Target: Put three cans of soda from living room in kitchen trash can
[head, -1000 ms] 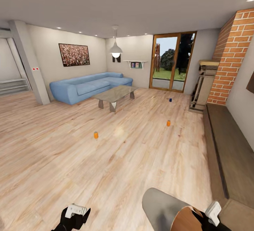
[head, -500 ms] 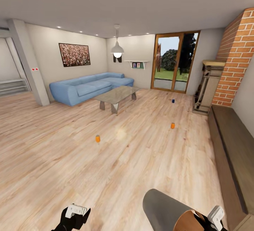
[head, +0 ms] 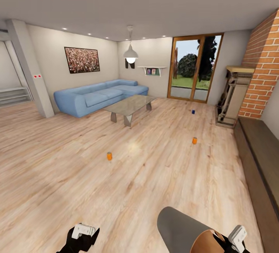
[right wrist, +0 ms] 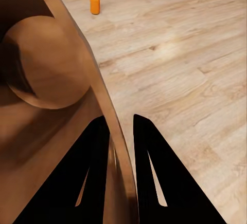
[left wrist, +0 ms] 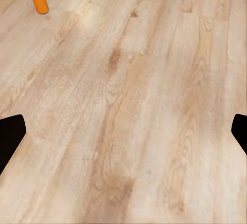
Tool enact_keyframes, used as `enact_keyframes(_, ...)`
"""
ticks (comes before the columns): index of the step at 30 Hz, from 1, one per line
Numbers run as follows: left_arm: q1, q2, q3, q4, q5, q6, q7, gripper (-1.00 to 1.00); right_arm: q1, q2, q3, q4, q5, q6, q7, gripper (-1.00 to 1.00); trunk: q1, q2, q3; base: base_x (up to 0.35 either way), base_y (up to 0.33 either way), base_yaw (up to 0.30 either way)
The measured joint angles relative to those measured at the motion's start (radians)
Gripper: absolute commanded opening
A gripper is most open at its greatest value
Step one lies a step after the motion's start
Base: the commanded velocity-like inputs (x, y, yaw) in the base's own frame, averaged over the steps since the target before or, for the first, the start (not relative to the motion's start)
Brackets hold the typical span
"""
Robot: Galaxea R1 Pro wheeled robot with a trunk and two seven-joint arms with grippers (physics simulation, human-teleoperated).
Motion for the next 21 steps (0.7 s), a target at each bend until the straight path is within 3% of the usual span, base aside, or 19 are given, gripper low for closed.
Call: enact_keyframes(21,0.000,0.000,0.000,-0.001,0.000,0.001,-0.001,1.00,0.000,0.004,-0.001,0.000,0.002,0.001,-0.017,-1.00,0.000,0.000,0.000,0.323,0.019,0.000)
